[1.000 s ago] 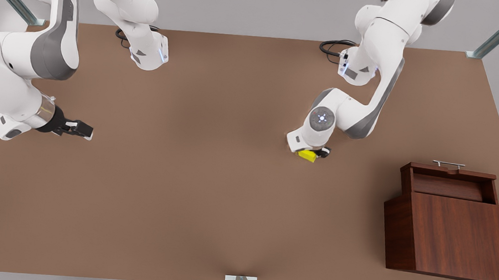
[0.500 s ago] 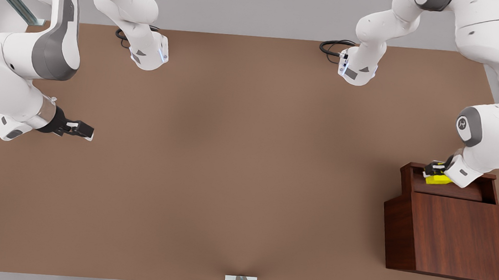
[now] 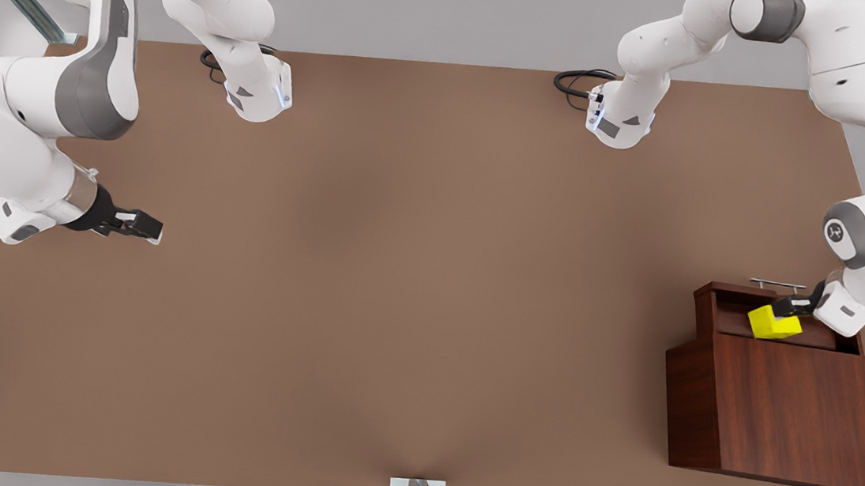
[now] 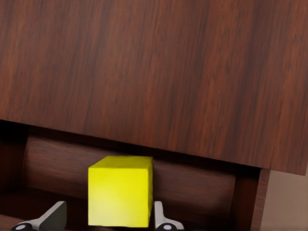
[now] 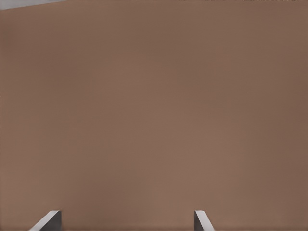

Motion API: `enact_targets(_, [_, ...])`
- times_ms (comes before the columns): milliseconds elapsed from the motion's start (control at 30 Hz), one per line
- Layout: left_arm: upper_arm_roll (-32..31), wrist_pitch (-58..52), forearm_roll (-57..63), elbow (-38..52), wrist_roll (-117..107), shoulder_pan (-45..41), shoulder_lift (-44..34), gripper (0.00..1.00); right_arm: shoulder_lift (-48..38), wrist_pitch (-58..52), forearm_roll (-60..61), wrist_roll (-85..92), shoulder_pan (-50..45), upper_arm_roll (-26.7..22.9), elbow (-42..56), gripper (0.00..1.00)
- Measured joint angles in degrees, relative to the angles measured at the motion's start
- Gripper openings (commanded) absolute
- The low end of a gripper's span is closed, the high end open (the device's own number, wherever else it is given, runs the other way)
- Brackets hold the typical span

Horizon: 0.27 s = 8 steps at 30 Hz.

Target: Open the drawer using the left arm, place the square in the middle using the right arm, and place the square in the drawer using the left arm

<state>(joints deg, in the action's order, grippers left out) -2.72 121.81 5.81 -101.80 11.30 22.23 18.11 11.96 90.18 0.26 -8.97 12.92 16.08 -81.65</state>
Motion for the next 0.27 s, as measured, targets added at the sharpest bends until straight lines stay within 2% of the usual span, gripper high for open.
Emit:
enact_targets(33, [-0.72,-2.56,-0.08,1.64,-1.34,-0.20,-1.38,1.00,0.00,0.00,0.00,0.01,0.04,0.00,0.00,1.00])
enact_targets(67, [-5.01,-10.00,-0.15,3.99,-3.74,-0.53,-3.47,1.00,0.00,0.00,0.00,0.00,-0.01,0.00,0.00,1.00])
enact_targets(100, [-7.68,-16.69,-0.22,7.91,-7.78,-4.95,-4.78,1.00,0.00,0.00,0.00,-0.05,0.03,0.05,0.00,1.00])
enact_targets(200, [-7.90,-27.75,-0.28,18.60,-9.98,-16.95,-5.28,1.00,0.26,0.00,0.00,0.00,-0.06,0.00,0.08,1.00])
enact_targets(267, [-7.81,-30.49,-0.34,19.79,-9.99,-16.08,-4.89,1.00,0.26,0.01,0.00,-0.08,-0.11,0.00,0.09,1.00])
